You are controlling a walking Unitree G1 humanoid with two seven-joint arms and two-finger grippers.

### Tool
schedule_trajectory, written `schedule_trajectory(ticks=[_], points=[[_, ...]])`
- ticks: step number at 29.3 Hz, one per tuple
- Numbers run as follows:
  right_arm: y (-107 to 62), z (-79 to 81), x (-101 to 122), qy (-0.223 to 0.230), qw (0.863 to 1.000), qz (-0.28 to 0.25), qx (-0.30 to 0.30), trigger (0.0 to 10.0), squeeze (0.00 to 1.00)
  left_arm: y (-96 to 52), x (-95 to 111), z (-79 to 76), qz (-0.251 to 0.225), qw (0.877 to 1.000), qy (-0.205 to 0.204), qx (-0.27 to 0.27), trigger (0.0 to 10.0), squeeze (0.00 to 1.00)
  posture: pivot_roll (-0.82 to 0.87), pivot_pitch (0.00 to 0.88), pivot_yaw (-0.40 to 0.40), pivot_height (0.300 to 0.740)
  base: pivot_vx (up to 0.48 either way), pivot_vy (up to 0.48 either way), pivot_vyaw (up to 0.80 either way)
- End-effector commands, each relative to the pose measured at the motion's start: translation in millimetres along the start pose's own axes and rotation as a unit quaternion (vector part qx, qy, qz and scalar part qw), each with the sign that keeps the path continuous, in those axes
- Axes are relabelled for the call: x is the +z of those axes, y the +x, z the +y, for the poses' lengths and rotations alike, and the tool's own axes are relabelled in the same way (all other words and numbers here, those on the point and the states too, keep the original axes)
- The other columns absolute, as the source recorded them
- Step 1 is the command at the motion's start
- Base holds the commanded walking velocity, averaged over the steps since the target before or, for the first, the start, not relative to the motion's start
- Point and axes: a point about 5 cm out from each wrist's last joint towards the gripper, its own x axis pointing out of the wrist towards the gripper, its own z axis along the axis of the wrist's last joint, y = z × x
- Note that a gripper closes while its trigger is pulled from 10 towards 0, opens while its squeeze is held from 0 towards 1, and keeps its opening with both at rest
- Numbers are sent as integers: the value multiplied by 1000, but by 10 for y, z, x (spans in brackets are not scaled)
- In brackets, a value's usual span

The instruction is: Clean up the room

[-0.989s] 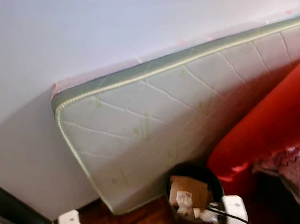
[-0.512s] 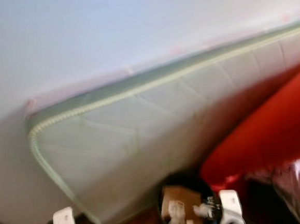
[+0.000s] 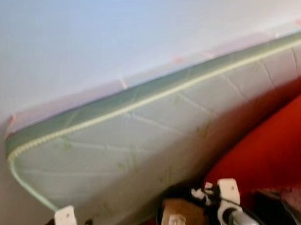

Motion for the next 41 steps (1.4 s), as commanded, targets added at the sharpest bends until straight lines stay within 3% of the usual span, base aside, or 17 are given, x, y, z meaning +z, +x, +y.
schedule_trajectory(ticks=[1,9,17,18,19,20,28,41], points=[[16,67,31,5,1000,-11,10,10000,0,-10,-53,46,16,1000,12,4,10000,0,154,18,-40,740,0,0,0],[121,274,363,-5,998,-53,42,10000,0,-6,-36,43,14,1000,11,4,10000,0,156,15,-38,740,0,0,0],[138,313,456,-5,996,-68,49,10000,0,-6,-31,48,13,1000,12,4,10000,0,156,15,-36,740,0,0,0],[140,316,467,-4,996,-70,50,10000,141,-6,-30,48,13,1000,12,4,10000,0,156,15,-36,740,0,0,0],[142,323,484,-8,996,-74,50,10000,796,-5,-30,49,13,1000,12,4,10000,0,156,15,-36,740,0,0,0],[143,324,488,-10,996,-74,49,10000,1000,-5,-30,49,13,1000,13,4,10000,0,156,15,-36,740,0,0,0],[141,333,462,-1,996,-69,54,10000,1000,-6,-33,49,13,1000,10,5,10000,0,162,17,-38,740,0,0,0],[96,227,205,-12,999,-13,34,10000,1000,-6,-35,44,13,1000,9,5,10000,0,164,19,-42,740,0,0,0]])
